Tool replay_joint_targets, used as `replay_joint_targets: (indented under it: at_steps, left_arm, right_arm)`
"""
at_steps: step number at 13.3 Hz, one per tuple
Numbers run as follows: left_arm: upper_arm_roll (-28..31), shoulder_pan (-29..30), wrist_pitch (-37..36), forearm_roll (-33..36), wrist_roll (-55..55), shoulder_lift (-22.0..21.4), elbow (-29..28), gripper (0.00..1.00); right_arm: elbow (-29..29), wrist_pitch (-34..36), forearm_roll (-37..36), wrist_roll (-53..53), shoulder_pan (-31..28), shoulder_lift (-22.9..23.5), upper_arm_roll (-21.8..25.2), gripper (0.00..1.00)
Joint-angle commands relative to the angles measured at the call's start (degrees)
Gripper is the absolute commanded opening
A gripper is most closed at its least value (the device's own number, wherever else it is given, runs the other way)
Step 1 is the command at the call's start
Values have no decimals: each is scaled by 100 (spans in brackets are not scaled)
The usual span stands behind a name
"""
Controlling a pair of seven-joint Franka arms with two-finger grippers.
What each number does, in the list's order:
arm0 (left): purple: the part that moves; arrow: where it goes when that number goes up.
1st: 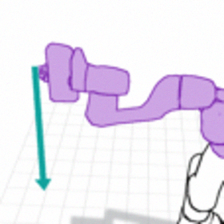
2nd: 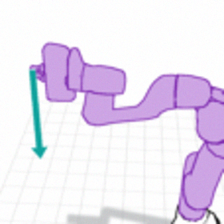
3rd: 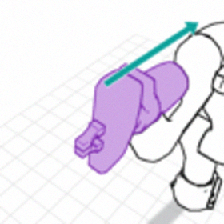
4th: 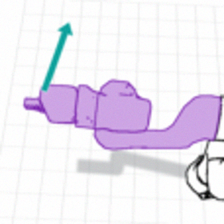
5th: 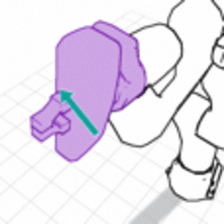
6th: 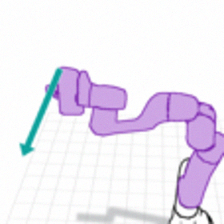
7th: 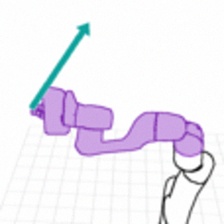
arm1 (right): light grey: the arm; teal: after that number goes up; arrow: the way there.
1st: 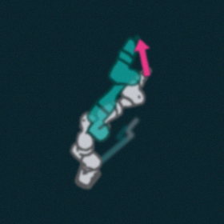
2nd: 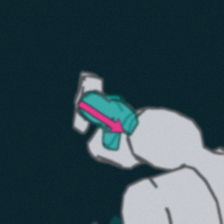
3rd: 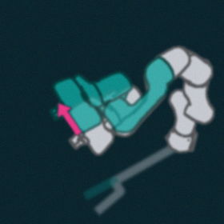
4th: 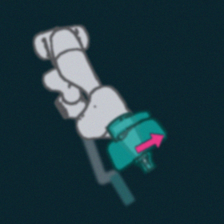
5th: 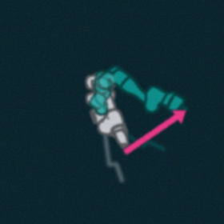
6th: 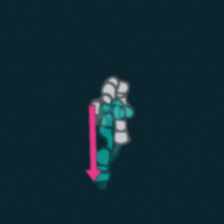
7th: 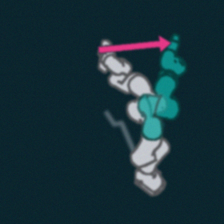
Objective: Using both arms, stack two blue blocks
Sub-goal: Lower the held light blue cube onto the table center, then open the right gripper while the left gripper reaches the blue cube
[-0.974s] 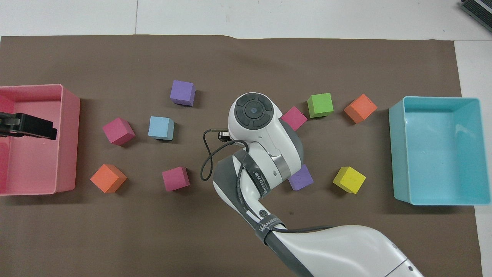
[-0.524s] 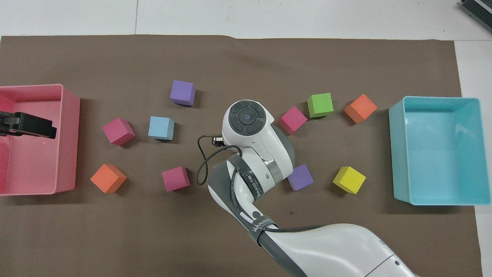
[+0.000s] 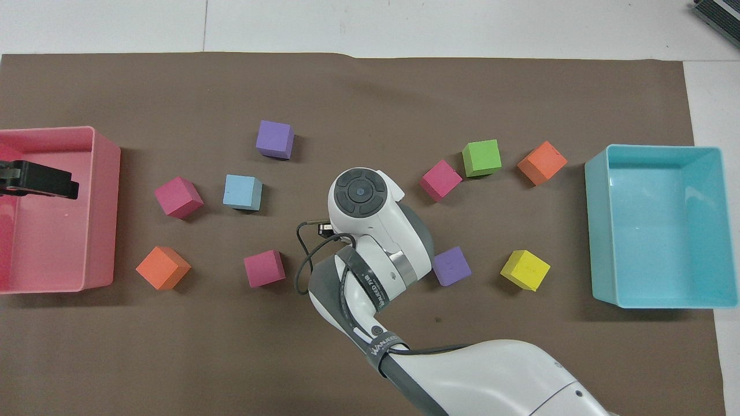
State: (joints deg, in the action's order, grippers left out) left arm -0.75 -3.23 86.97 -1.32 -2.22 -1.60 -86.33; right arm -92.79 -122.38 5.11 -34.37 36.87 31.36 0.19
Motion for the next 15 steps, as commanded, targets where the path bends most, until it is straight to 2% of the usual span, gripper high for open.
replay_joint_targets:
  at_steps: [1, 7, 8, 9, 12, 15]
  left_arm:
    - [-30, -2, 284, -35, 3, 80, -86, 100]
    - [-65, -168, 961, -43, 46, 599, -147, 100]
    - [-65, -283, 1093, -35, 203, 687, -165, 100]
    - [-65, -327, 1233, -35, 379, 783, -200, 100]
    - [-65, -494, 1646, -35, 433, 1003, -401, 100]
    - [-65, -705, 2304, -35, 582, 1127, -910, 100]
  right_arm:
    - [-239, -49, 8, 167, -39, -165, -28, 0]
    - [-380, -84, 17, 466, -30, -236, -19, 0]
    - [-380, -93, 104, 457, -39, -227, -19, 35]
    - [-371, -128, 105, 448, -48, -227, -19, 99]
    - [-301, -128, 105, 396, -48, -236, -19, 100]
    - [-292, -137, 140, 326, -135, -525, 16, 100]
